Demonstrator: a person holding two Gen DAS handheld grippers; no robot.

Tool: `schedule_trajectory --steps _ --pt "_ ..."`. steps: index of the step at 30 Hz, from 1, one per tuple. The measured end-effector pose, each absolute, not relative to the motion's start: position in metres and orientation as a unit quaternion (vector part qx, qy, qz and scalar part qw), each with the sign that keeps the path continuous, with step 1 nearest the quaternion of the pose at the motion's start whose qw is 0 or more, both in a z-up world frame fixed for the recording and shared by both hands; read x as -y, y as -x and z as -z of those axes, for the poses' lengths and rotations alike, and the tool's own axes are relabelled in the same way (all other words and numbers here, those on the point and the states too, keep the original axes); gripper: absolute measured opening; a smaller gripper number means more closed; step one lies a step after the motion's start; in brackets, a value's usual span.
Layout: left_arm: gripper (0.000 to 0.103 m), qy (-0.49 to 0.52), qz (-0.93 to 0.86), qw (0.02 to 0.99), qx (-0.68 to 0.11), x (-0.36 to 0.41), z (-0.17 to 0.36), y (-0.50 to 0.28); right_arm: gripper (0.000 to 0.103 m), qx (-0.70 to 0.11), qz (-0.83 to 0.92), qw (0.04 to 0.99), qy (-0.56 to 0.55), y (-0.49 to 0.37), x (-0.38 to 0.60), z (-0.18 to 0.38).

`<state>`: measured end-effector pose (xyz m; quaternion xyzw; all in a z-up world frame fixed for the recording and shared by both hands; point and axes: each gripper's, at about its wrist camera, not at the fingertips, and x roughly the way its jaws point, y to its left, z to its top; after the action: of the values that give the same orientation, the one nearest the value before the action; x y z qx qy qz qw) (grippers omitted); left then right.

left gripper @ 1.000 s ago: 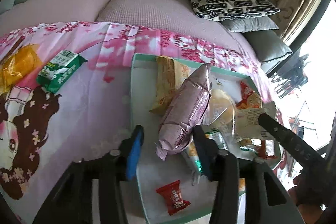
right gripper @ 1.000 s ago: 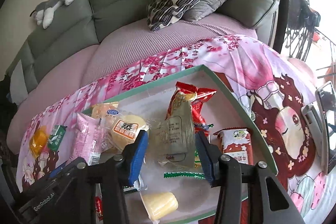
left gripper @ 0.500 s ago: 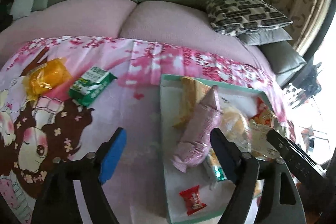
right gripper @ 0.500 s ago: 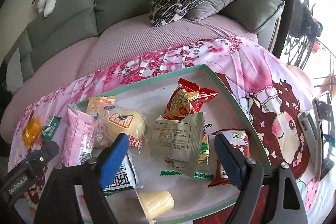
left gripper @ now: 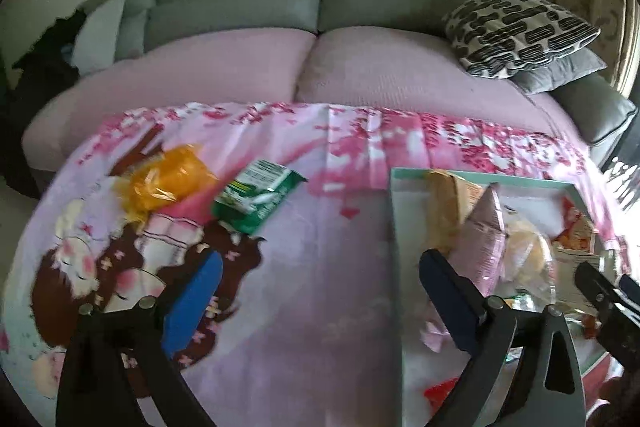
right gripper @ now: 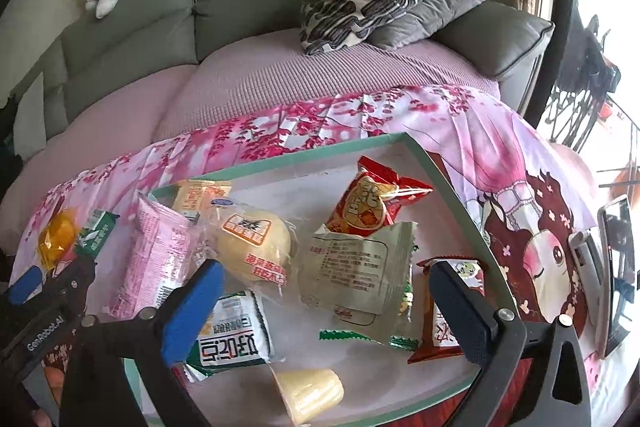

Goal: Organize snacks
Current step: 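Move both tools back toward the orange bag and green biscuit pack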

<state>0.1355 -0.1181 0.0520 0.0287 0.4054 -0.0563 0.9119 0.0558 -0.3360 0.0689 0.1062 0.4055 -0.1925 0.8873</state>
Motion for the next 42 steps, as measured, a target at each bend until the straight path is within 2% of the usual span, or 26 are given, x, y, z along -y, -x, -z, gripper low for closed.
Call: schedule_trajectory --steps 13,27,33,42 --pt "0.101 -0.094 -0.020 0.931 -0.352 0.117 -0.066 -0.130 0.103 -0.383 0.146 0.908 -0.084 -0.065 0.308 -0.079" --pt "0.101 -0.026 -0.128 0.922 -0.366 0.025 -0.080 -0.141 0.103 -0.373 0.060 0.924 -0.059 -0.087 0.236 -0.085" --pt "0.101 0.038 -0.161 0.914 -0.371 -0.028 -0.081 -0.138 0.103 -0.382 0.029 0.922 -0.060 -0.098 0.198 -0.078" --pt "0.101 0.057 -0.169 0.917 -0.357 -0.067 -0.080 -0.138 0.103 -0.382 -0.019 0.923 -0.040 -0.108 0.146 -0.072"
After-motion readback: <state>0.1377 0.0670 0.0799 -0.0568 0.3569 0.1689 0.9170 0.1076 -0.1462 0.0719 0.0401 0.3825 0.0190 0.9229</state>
